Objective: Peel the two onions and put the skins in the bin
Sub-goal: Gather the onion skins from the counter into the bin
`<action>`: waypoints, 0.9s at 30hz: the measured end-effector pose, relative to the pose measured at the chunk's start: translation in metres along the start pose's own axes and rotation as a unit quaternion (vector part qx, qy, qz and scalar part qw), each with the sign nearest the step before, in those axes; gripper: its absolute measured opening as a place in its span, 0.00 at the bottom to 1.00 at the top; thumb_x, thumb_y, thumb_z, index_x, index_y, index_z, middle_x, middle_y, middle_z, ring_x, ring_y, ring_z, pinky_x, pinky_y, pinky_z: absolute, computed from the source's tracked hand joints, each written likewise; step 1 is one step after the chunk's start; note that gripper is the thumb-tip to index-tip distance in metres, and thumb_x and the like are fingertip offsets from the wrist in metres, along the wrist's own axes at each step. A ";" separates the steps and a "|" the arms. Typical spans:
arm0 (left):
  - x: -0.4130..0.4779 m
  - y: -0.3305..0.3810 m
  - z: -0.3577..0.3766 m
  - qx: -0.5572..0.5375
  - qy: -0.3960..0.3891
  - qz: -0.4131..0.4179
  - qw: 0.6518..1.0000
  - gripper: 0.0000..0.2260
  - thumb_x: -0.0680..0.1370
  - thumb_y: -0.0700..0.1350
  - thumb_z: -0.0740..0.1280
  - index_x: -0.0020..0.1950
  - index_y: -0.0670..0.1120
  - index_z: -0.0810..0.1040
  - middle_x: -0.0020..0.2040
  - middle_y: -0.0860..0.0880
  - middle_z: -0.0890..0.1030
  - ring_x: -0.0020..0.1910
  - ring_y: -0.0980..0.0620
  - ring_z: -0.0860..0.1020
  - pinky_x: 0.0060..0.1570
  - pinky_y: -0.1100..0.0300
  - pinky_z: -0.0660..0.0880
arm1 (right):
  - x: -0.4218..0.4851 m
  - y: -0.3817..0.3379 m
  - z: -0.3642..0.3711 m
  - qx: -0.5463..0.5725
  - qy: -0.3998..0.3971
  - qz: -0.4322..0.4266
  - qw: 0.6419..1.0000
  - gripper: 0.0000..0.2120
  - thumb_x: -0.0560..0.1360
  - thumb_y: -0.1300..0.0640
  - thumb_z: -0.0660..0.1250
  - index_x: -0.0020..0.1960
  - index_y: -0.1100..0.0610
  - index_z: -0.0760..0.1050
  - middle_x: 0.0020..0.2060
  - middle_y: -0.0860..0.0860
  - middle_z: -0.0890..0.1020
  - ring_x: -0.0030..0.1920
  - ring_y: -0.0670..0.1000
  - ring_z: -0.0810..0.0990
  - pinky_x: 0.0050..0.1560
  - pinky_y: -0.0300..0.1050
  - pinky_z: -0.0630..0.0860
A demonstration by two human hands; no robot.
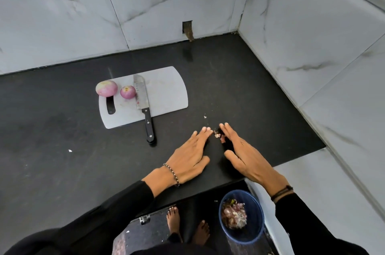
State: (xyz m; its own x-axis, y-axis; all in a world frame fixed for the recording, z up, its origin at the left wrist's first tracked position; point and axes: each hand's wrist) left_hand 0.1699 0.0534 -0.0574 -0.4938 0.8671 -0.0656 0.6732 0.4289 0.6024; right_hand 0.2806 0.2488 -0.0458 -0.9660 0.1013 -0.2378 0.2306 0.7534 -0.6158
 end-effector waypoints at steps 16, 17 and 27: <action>0.023 -0.006 -0.005 0.025 0.074 -0.071 0.994 0.33 0.80 0.44 0.58 0.80 0.41 0.44 0.80 0.42 0.47 0.79 0.51 0.41 0.76 0.60 0.36 | 0.033 -0.023 0.010 -0.013 0.011 0.003 1.000 0.32 0.85 0.53 0.54 0.84 0.52 0.42 0.82 0.44 0.45 0.77 0.39 0.42 0.70 0.24 0.34; 0.028 -0.009 -0.007 0.023 0.075 -0.081 0.994 0.33 0.80 0.45 0.58 0.80 0.41 0.44 0.80 0.42 0.47 0.79 0.52 0.42 0.76 0.60 0.37 | 0.044 -0.023 0.006 -0.013 0.010 0.009 1.000 0.32 0.85 0.52 0.54 0.84 0.51 0.42 0.82 0.44 0.46 0.79 0.41 0.42 0.74 0.30 0.38; 0.024 -0.015 -0.010 0.051 -0.015 -0.042 0.998 0.35 0.79 0.49 0.56 0.80 0.43 0.42 0.81 0.51 0.50 0.78 0.62 0.44 0.76 0.57 0.36 | 0.039 -0.020 0.003 -0.057 -0.012 -0.023 0.998 0.33 0.82 0.50 0.55 0.84 0.49 0.48 0.83 0.46 0.53 0.82 0.51 0.50 0.80 0.43 0.49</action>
State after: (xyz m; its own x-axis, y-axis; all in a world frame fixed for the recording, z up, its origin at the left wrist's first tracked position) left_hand 0.1421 0.0647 -0.0600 -0.5356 0.8334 -0.1363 0.6835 0.5226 0.5097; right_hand 0.2388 0.2358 -0.0452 -0.9718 0.0508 -0.2304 0.1707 0.8255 -0.5379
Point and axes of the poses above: each hand's wrist, its own x-axis towards the middle knuckle, its own z-axis out of the palm, y = z × x
